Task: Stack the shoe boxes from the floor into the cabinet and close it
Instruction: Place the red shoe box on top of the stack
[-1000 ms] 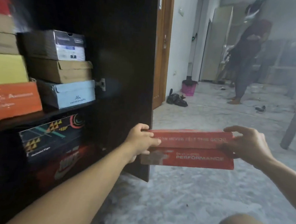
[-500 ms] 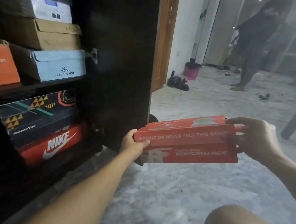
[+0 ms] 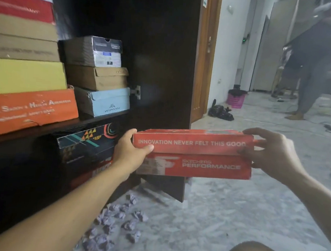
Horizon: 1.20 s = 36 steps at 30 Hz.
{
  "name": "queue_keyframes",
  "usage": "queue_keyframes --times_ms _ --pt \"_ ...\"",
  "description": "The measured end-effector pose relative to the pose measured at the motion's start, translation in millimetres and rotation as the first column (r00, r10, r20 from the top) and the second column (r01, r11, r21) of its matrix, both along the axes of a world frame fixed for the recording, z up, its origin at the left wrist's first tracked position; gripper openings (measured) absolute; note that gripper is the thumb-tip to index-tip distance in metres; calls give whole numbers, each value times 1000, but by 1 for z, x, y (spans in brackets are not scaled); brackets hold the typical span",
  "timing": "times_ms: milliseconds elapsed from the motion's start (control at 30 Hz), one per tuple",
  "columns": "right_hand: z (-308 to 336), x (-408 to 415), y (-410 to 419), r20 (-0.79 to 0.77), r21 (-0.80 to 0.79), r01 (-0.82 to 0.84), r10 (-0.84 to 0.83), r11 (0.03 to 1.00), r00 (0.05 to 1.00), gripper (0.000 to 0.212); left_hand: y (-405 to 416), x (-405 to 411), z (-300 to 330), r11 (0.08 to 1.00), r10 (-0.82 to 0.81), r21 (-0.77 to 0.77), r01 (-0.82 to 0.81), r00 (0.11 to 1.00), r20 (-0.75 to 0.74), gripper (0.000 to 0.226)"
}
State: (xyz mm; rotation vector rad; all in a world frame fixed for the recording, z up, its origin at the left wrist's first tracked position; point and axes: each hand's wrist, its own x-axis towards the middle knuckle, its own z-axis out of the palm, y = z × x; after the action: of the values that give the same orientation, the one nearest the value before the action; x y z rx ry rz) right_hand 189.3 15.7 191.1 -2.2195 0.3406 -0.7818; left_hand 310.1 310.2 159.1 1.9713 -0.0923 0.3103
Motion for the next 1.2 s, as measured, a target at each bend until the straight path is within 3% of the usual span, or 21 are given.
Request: queue_keyframes --times_ms 167,433,667,867,1200 --pt "36 32 57 64 -61 -100 104 993 993 52 52 -10 57 988 148 32 -152 983 112 64" --pt "102 86 119 211 -67 -289 297 955 931 57 120 -15 147 950 311 -52 -308 921 233 69" --pt "183 120 161 410 -67 -348 343 935 845 54 158 -16 245 921 389 -157 -357 814 432 73" --pt "262 153 200 548 -69 -415 382 907 744 54 183 -9 324 863 494 -223 -453 666 558 75" --pt "351 249 290 589 -98 -562 503 821 632 57 256 45 411 777 607 -296 -556 534 589 84"
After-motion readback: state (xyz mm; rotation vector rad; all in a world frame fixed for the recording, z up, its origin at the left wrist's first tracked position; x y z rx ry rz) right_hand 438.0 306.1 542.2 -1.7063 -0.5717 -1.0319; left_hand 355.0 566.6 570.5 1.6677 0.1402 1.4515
